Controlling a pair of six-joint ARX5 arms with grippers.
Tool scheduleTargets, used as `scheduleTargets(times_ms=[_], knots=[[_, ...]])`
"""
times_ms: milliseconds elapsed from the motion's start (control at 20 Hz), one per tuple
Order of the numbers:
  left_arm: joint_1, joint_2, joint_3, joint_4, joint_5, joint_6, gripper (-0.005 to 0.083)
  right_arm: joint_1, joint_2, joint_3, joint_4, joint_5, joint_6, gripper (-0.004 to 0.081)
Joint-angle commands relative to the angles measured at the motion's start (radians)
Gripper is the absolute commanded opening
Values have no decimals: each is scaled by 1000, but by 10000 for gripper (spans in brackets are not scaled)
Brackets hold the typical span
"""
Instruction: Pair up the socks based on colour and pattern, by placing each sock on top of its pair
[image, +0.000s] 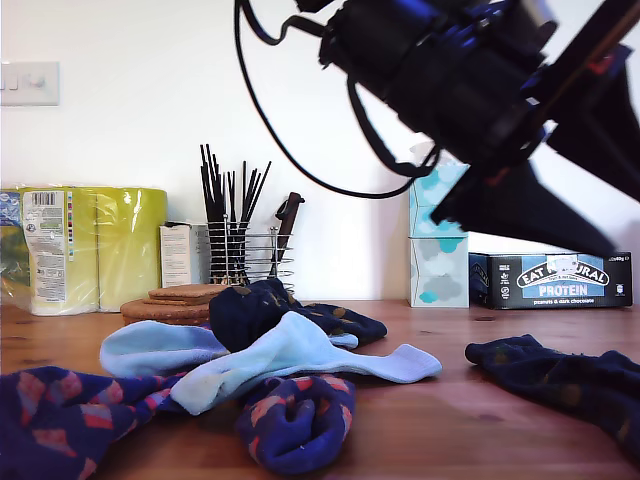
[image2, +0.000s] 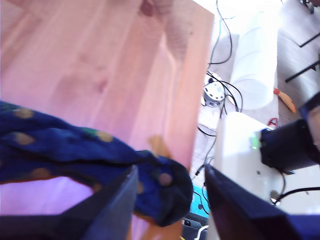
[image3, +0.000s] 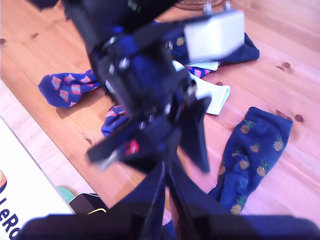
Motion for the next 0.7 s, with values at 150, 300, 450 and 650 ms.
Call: scheduleTargets(times_ms=[150, 300, 450, 650], knots=[[77, -93, -5, -53, 2, 74, -33, -3, 14, 0, -5, 27, -6, 1], [148, -140, -5, -196, -79, 170, -24, -3, 60, 0, 2, 26, -1, -13], [212, -167, -28, -296, -159, 242, -24, -3, 108, -1, 93, 15, 2, -13], [274, -264, -162, -195, -192, 253, -24, -8, 102, -77, 266, 20, 5, -13]])
